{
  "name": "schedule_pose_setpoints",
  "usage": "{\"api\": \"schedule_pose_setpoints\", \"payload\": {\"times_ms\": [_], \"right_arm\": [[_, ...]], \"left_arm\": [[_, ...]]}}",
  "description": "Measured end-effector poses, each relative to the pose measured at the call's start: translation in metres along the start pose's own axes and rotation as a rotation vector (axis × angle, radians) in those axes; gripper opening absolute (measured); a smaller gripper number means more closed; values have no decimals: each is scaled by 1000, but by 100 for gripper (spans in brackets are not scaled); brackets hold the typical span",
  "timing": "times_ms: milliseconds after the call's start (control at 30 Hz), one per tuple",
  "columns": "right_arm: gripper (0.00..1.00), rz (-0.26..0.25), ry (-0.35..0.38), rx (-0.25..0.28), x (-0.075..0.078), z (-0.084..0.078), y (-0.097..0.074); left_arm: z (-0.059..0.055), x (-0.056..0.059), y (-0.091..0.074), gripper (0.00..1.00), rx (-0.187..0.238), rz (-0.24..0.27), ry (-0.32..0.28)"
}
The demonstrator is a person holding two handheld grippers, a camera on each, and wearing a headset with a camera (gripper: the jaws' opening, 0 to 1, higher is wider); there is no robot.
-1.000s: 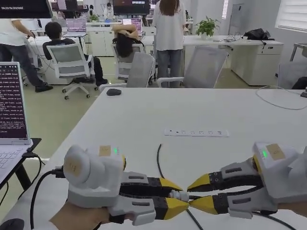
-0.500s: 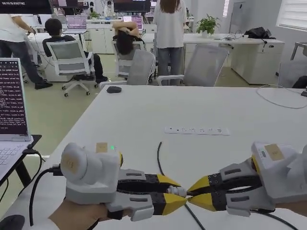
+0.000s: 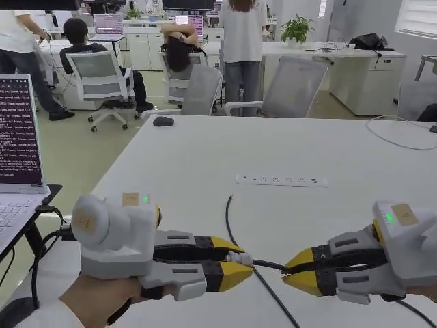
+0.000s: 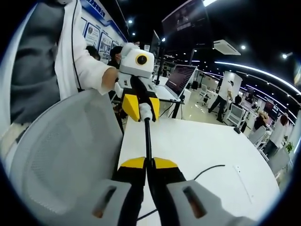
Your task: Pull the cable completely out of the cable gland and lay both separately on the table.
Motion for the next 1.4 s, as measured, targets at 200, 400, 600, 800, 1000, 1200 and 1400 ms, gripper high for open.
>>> {"api": "schedule_pose_setpoints", "payload": {"times_ms": [200,400,600,800,1000,1200,1400], "right_arm": [[3,-6,12,-2,0,-1,1],[3,-14,19,-8,0,-4,2],[9,-21,36,8,4,-2,4],[13,-24,2,44,6,10,15],[7,-5,-13,56,7,14,25],[4,14,-29,53,6,13,27],[3,12,-21,40,8,9,31]], "left_arm": [[0,0,-1,17,10,0,-9],[5,0,1,16,51,-5,-18],[5,1,3,16,57,-9,-17],[4,1,3,16,56,-7,-24],[4,1,1,16,59,-3,-24],[3,1,-3,16,58,4,-28],[8,-5,-9,16,52,16,-24]]}}
Point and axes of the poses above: the centre of the closed fingertips' face, and the gripper's own axes: y roughly forward along the fingers, x roughly to its right, z roughly out of its top, the point moved 7 cm from there along -y, roughly backward along the fingers, and after that the axes turned 12 degrees about x, right-handed, at the moved point
